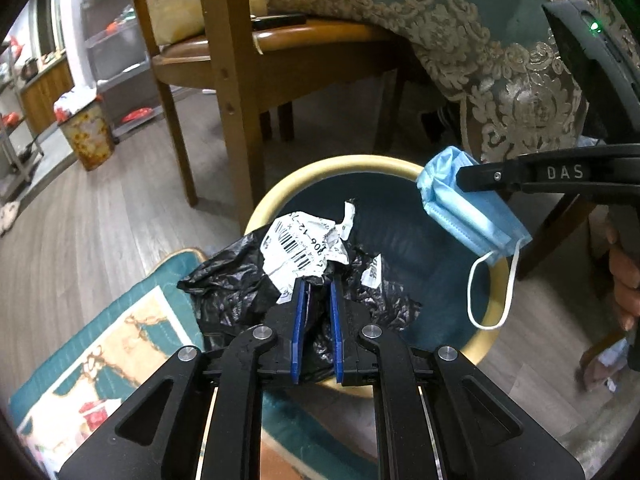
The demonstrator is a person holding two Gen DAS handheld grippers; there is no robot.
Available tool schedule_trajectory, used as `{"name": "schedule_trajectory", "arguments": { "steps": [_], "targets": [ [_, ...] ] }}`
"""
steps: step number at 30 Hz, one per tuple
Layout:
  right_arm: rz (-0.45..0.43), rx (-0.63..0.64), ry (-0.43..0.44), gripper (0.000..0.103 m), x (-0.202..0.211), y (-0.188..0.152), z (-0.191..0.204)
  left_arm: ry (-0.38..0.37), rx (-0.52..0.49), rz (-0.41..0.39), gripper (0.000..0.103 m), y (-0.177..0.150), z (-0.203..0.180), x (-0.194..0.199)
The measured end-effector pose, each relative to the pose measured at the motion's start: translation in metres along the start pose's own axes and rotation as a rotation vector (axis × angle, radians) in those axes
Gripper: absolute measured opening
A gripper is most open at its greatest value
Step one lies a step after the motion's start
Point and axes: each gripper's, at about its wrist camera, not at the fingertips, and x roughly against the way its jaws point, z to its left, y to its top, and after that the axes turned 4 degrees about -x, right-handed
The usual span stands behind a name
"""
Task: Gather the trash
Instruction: 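Move both held items over the trash bin and open both grippers, then return both open grippers to the remaining trash on the cushion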
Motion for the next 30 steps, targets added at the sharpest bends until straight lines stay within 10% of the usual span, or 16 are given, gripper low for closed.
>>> {"name": "schedule_trajectory", "arguments": {
  "steps": [10, 14, 30],
  "targets": [
    [-0.002, 0.002, 0.000, 0.004, -0.001, 0.001, 0.004, 0.010, 0.017, -0.048, 0.044, 0.000, 0.003, 0.009],
    [-0.023, 0.003, 0.001, 0.034, 0.004, 0.003, 0.010, 0.030, 0.018, -0.080, 0.061, 0.000, 0.007, 0.025],
    [-0.103, 0.050, 0.027, 0.086, 0.043, 0.001, 0.058, 0.153, 0.131, -0.155, 0.089, -0.036, 0.066, 0.127]
  ]
}}
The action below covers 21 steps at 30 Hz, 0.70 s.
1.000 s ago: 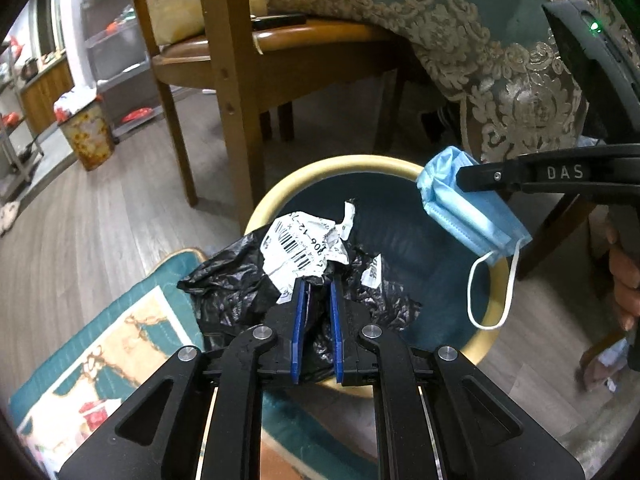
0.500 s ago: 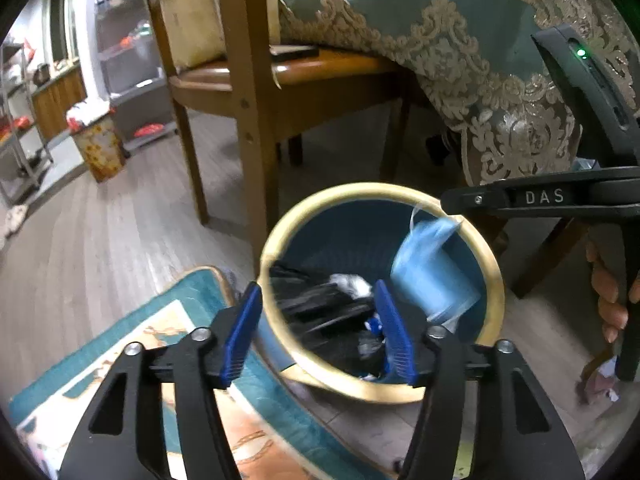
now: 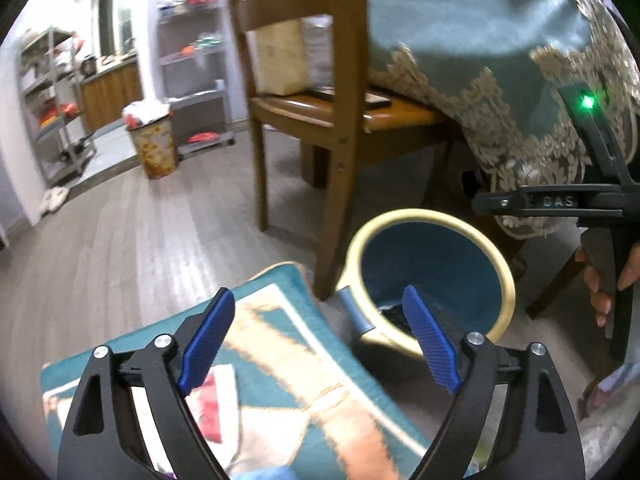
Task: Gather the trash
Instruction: 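Return both open grippers to the remaining trash on the cushion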
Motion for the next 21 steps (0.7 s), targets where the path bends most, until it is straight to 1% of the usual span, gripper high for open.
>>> {"name": "schedule_trajectory", "arguments": {
  "steps": [2, 4, 6, 13, 17, 21],
  "targets": [
    [-0.008, 0.019, 0.008, 0.097, 0.003, -0.003, 0.014, 0.031, 0.020, -0.008, 0.092, -0.005, 0.015, 0.014],
    [-0.006, 0.038, 0.017, 0.097, 0.004, -0.006, 0.027, 0.067, 0.043, -0.018, 0.094, -0.010, 0.031, 0.031],
    [-0.003, 0.063, 0.030, 0.097, 0.004, -0.010, 0.043, 0.087, 0.072, -0.025, 0.095, -0.014, 0.045, 0.043],
    [0.021, 0.125, 0.083, 0.097, -0.003, -0.029, 0.100, 0.195, 0.197, -0.061, 0.095, -0.038, 0.111, 0.094],
    [0.044, 0.165, 0.112, 0.097, -0.011, -0.040, 0.139, 0.251, 0.261, -0.057, 0.095, -0.055, 0.143, 0.113],
    [0.070, 0.192, 0.141, 0.097, -0.021, -0.054, 0.174, 0.301, 0.299, -0.041, 0.095, -0.075, 0.171, 0.125]
  ]
}}
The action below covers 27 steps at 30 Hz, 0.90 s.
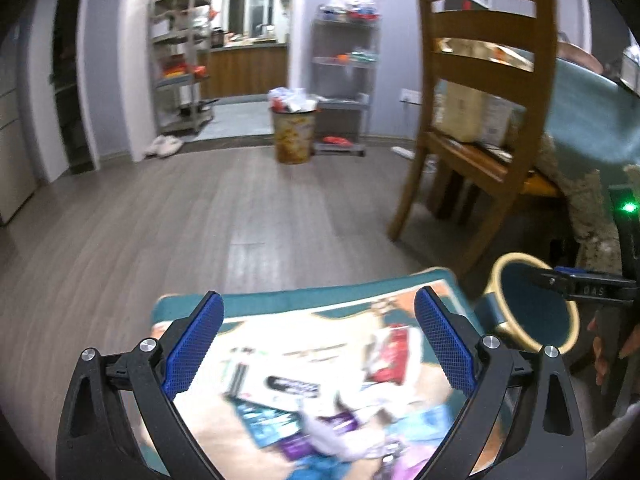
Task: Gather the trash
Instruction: 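Return both open grippers to the remaining trash on the cushion, then grasp the red-and-white packet with the right gripper while the left grasps white paper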
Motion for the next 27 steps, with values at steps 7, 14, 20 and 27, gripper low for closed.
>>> {"name": "schedule_trajectory", "arguments": {
  "steps": [7, 14, 20, 27],
  "targets": [
    [0.057, 0.087, -0.011, 0.097, -0.036, -0.015, 0.053, 0.099, 0.044, 0.050, 0.095, -0.023, 0.058, -0.005],
    [0.120, 0.091, 0.000, 0.097, -0.080, -0.033, 0.094, 0.163, 0.130, 0.122, 0.095, -0.043, 0.108, -0.020],
    [0.184, 0.112, 0.014, 0.087, -0.112, -0.043, 0.120, 0.176, 0.143, 0.146, 0.095, -0.049, 0.120, -0.027],
    [0.271, 0.168, 0.010, 0.047, -0.149, -0.059, 0.134, 0.157, 0.070, 0.187, 0.095, -0.053, 0.105, -0.043]
  ]
}}
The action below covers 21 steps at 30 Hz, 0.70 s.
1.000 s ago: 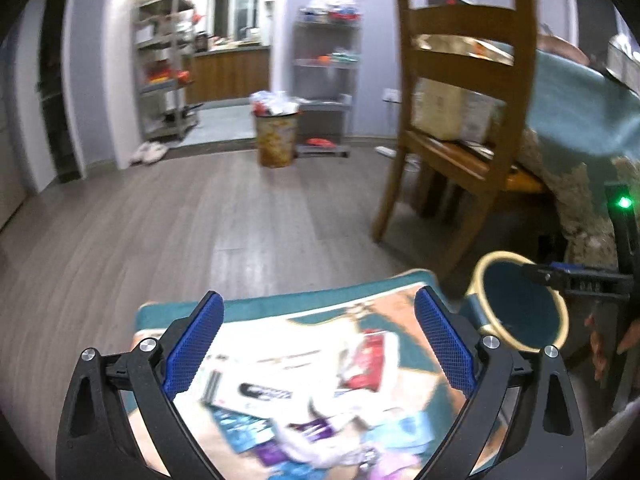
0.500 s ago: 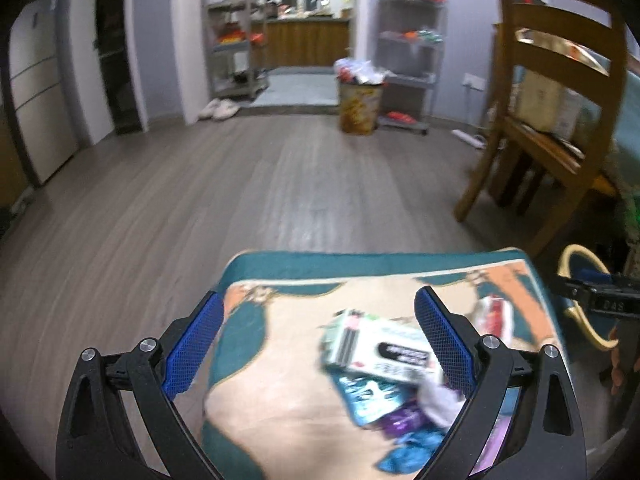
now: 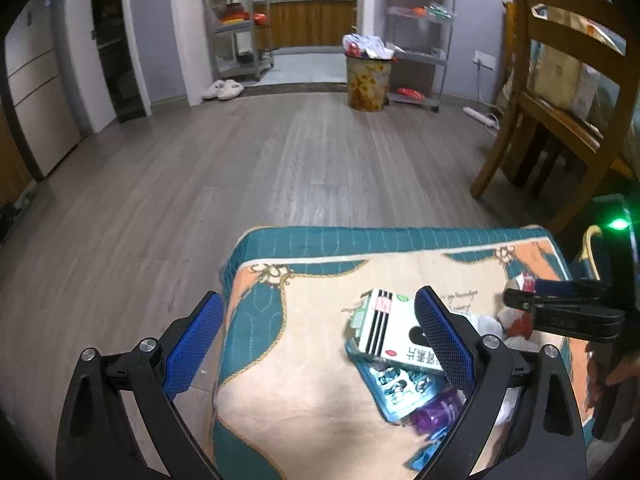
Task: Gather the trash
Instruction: 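Grasp the red-and-white packet with the right gripper while the left grasps white paper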
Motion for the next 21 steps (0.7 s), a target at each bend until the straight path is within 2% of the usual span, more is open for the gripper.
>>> {"name": "schedule_trajectory", "arguments": {
  "steps": [2, 5, 9, 11, 14, 15, 16, 18, 21],
  "targets": [
    [0.018, -0.007, 0.003, 0.021, -0.005, -0.001, -0.001, -0.014, 0.002, 0.009, 0.095, -0.001, -0.004, -0.001],
    [0.008, -0.018, 0.015, 0.008, 0.001, -0.001, -0.003, -0.074, 0.010, 0.036, 0.094, -0.008, -0.017, -0.004],
    [-0.022, -0.027, 0.018, 0.006, 0.014, 0.000, -0.007, -0.186, -0.048, 0.100, 0.075, -0.019, -0.054, -0.011],
    [-0.029, -0.043, 0.013, 0.005, 0.018, 0.002, -0.014, -0.232, -0.100, 0.129, 0.071, -0.026, -0.075, -0.013],
    [-0.039, -0.066, 0.016, 0.005, 0.025, 0.003, -0.025, -0.255, -0.155, 0.182, 0.058, -0.036, -0.097, -0.021],
    [-0.041, -0.068, 0.015, 0.005, 0.025, 0.003, -0.026, -0.258, -0.164, 0.199, 0.045, -0.039, -0.100, -0.024],
    [-0.043, -0.068, 0.013, 0.005, 0.027, 0.003, -0.027, -0.268, -0.176, 0.224, 0.025, -0.041, -0.103, -0.028],
    [-0.047, -0.072, 0.014, 0.005, 0.030, 0.003, -0.032, -0.278, -0.180, 0.248, 0.004, -0.042, -0.106, -0.032],
    [-0.058, -0.070, 0.016, 0.004, 0.037, 0.003, -0.037, -0.274, -0.178, 0.217, 0.003, -0.037, -0.103, -0.027]
  ]
}}
